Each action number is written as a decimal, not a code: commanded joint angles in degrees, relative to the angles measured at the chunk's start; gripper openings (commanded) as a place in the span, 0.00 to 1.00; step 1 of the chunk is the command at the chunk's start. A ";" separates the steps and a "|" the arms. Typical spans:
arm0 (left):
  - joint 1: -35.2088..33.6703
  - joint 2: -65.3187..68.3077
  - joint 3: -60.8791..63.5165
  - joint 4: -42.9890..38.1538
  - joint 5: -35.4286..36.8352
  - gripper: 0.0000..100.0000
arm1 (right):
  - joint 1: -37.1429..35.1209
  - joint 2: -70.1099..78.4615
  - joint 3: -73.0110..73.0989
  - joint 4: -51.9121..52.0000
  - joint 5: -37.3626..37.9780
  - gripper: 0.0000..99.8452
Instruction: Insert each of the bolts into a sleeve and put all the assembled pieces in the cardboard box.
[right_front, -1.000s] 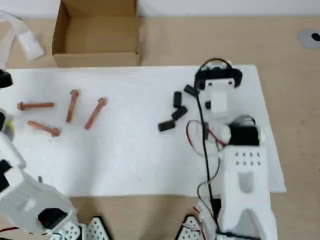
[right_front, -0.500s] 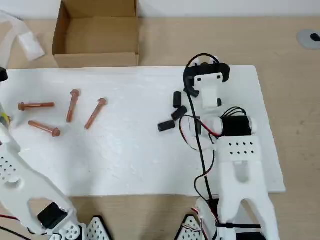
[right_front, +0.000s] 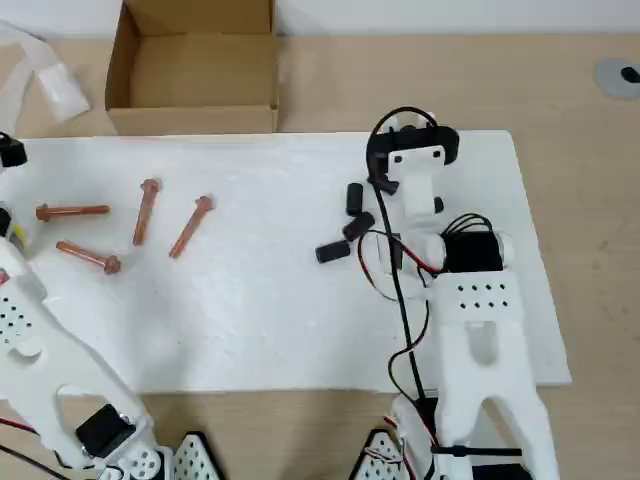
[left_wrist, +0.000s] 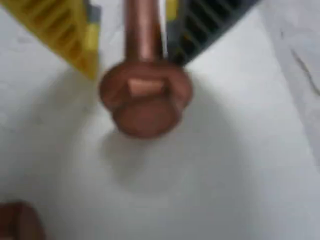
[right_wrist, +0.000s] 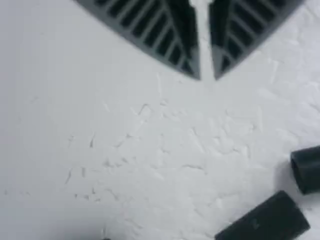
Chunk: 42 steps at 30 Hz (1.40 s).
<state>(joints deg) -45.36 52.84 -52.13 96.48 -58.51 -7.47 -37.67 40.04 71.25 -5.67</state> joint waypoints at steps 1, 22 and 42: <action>2.20 1.54 -4.22 0.18 1.14 0.11 | -1.01 0.13 -3.30 -0.97 -0.62 0.01; -0.44 15.43 -10.20 2.64 8.97 0.02 | -1.10 0.13 -3.21 -0.70 -0.35 0.01; -0.09 -13.58 8.62 4.13 9.58 0.01 | -15.69 0.31 -3.30 -0.88 12.13 0.01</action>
<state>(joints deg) -44.84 50.99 -49.58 99.82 -49.54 -22.07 -37.58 40.04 71.25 -0.13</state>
